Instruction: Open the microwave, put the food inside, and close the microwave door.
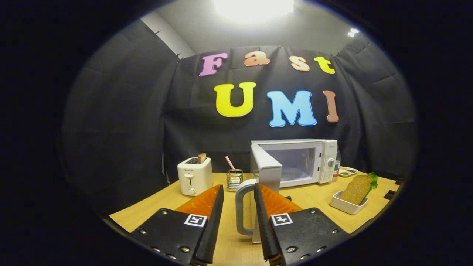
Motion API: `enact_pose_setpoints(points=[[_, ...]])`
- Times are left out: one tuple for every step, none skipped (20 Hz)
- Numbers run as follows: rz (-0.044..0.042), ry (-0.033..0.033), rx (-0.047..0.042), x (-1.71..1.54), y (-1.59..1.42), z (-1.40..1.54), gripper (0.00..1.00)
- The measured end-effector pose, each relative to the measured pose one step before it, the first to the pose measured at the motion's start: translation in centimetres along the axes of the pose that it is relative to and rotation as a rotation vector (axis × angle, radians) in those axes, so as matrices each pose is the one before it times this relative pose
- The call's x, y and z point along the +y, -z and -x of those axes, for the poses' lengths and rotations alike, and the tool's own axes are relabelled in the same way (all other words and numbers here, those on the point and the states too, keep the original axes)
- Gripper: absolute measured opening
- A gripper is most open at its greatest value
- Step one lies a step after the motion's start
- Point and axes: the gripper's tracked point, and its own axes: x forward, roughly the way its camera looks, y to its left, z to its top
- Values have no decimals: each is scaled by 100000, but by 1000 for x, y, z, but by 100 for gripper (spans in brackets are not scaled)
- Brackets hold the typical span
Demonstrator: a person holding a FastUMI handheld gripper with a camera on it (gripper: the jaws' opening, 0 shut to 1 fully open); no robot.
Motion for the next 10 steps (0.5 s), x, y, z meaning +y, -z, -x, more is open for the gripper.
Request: enact_pose_setpoints(points=[[408, -87, -1819, -463, -442, 326, 52], [683, -500, -495, -482, -269, 316, 61], [289, -1018, 367, -116, 8, 251, 64], [749, -1565, 979, -379, 69, 222, 67], [844, -763, 578, -538, 7, 71, 69], [1034, 390, -38, -1023, -106, 307, 70], [548, -458, -278, -879, -24, 111, 71], [270, -673, 27, -845, 160, 228, 78], [252, -289, 57, -902, 254, 221, 79], [505, 48, 274, -1289, 255, 316, 82]])
